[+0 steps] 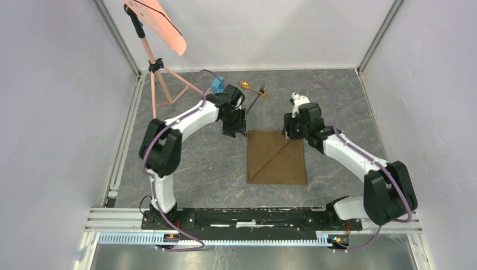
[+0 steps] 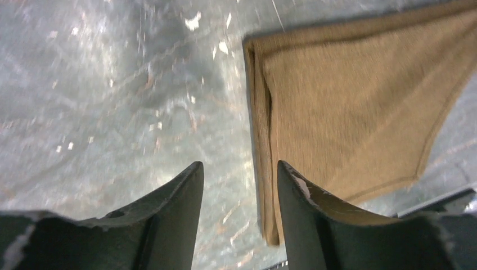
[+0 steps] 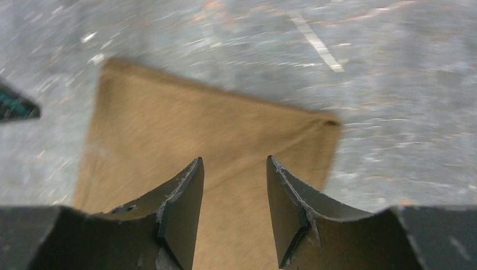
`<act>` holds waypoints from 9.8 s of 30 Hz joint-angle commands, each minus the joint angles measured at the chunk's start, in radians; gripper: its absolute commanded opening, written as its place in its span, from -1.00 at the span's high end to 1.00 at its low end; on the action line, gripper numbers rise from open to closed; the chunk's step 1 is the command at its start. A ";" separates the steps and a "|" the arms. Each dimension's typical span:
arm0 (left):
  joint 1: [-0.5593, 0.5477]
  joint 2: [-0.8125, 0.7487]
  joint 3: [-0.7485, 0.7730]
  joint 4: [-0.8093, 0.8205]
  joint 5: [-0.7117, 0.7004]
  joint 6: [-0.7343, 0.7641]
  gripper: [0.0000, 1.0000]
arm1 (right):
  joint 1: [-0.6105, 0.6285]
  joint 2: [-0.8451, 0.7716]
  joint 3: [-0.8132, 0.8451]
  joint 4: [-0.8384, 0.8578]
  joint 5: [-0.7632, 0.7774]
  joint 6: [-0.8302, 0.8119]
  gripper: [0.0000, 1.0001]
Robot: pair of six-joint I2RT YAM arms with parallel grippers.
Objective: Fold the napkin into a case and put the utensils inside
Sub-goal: Move the upper triangle-folded napkin to the center of the board, then pick up the top corner of the square folded napkin from the center of the board, then turn over the upper triangle folded napkin at the center of the board, then move the lower triangle-folded napkin to the center of the board.
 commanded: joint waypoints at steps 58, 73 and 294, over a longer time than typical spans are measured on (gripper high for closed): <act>0.095 -0.687 -0.640 0.281 0.114 -0.048 -0.39 | 0.666 0.167 0.109 -0.320 0.213 0.138 0.06; 0.105 -0.670 -0.643 0.279 0.117 -0.056 -0.40 | 0.698 0.247 0.005 -0.243 0.342 0.132 0.15; 0.001 -0.342 -0.518 0.329 0.152 -0.213 0.41 | 0.273 -0.317 -0.184 -0.379 0.399 0.046 0.25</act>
